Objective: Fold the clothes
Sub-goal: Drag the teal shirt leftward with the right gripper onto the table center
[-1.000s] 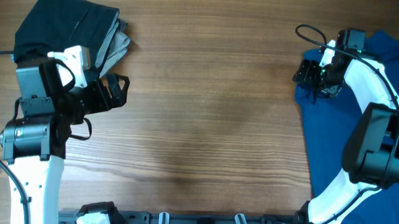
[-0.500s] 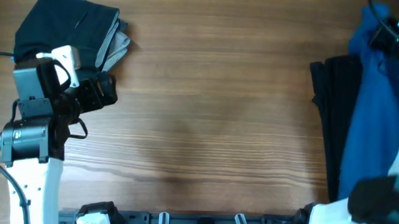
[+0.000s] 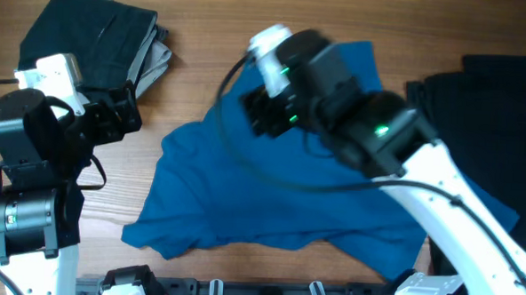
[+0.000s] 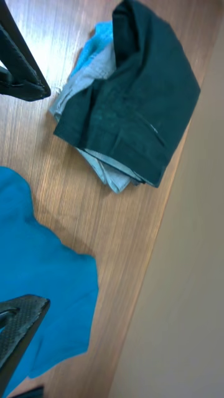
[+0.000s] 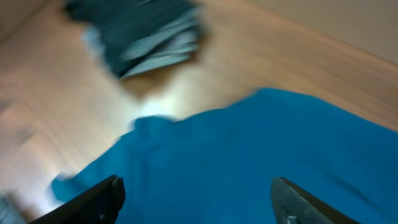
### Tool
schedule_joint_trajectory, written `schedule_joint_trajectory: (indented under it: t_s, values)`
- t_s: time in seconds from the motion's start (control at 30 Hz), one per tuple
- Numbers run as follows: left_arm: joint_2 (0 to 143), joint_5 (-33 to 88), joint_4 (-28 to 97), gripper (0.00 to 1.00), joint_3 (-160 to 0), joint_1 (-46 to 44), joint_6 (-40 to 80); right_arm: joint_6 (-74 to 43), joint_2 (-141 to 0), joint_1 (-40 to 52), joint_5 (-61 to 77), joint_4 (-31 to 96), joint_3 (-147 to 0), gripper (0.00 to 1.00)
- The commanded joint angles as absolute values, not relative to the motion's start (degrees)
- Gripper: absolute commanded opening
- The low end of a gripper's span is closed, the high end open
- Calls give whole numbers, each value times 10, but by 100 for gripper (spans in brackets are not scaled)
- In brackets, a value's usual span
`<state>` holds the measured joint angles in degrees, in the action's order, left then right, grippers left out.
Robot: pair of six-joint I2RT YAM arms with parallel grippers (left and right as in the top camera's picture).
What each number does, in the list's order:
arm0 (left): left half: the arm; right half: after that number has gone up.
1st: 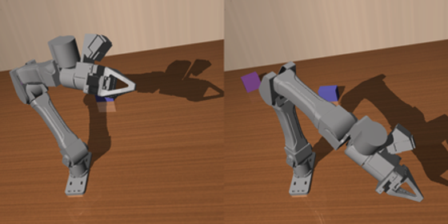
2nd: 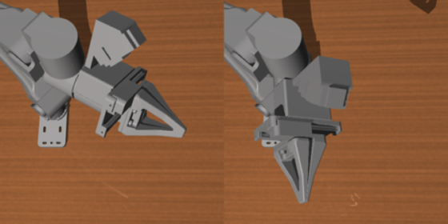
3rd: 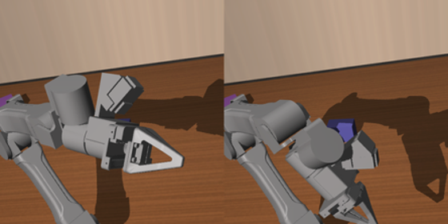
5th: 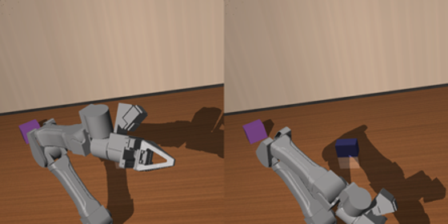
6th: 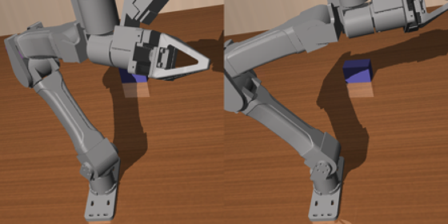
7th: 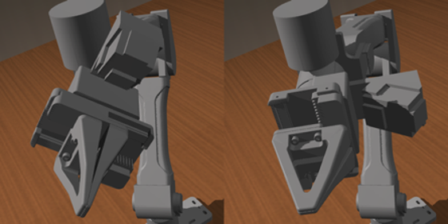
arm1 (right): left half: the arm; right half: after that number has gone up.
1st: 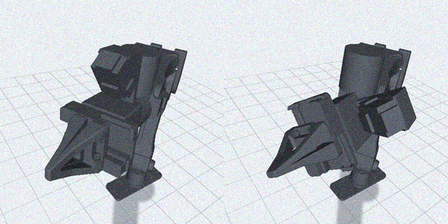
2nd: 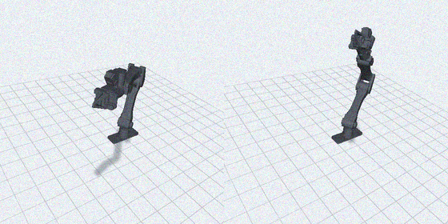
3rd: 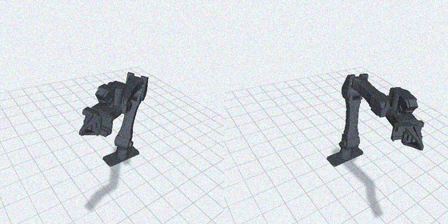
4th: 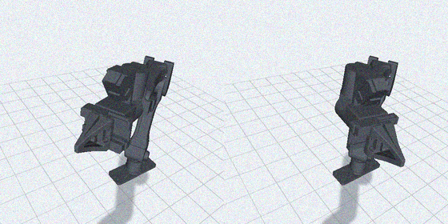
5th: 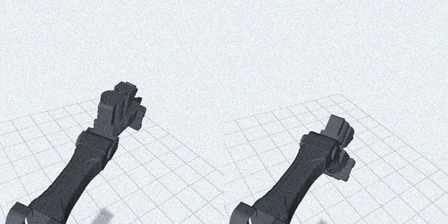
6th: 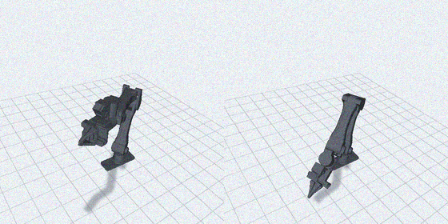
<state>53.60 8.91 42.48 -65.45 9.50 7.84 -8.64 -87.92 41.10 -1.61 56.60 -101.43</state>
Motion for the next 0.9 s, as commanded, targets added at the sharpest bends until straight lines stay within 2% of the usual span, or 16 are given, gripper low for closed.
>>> schedule_joint_trajectory:
  t_s: [0.0, 0.03, 0.13, 0.17, 0.2, 0.27, 0.3, 0.5, 0.6, 0.67, 0.77, 0.8, 0.87]
  values:
    - [560, 198, 424, 98, -665, 79, 32, -187, -842, 294, -51, 597, -1032, 80]
    - [585, 216, 426, 94, -665, 60, 19, -202, -840, 251, -24, 611, -1032, 80]
    - [680, 221, 426, 71, -665, -11, -24, -237, -840, 178, 27, 638, -1031, 80]
    - [754, 221, 413, 47, -665, -59, -51, -246, -840, 159, 30, 647, -1031, 80]
    - [809, 221, 395, 32, -665, -91, -65, -246, -840, 152, 30, 652, -1031, 80]
    - [899, 221, 347, 9, -665, -137, -85, -246, -840, 147, 30, 662, -1031, 81]
    - [943, 221, 317, 4, -665, -156, -88, -246, -840, 147, 30, 666, -1031, 81]
    - [1116, 209, 140, 4, -665, -196, -87, -274, -852, 147, 28, 688, -1026, 81]
    - [1179, 100, 91, 4, -665, -175, -86, -276, -876, 147, 26, 711, -1026, 80]
    - [1211, 43, 63, 4, -665, -144, -75, -272, -891, 147, 26, 725, -1026, 80]
    - [1228, -30, 4, 4, -666, -35, 79, -271, -925, 147, 18, 745, -1026, 81]
    - [1226, -13, -5, 4, -675, 1, 103, -272, -936, 147, 12, 746, -1026, 81]
    - [1223, 119, -2, 4, -719, 69, 105, -272, -966, 147, 10, 743, -1026, 81]
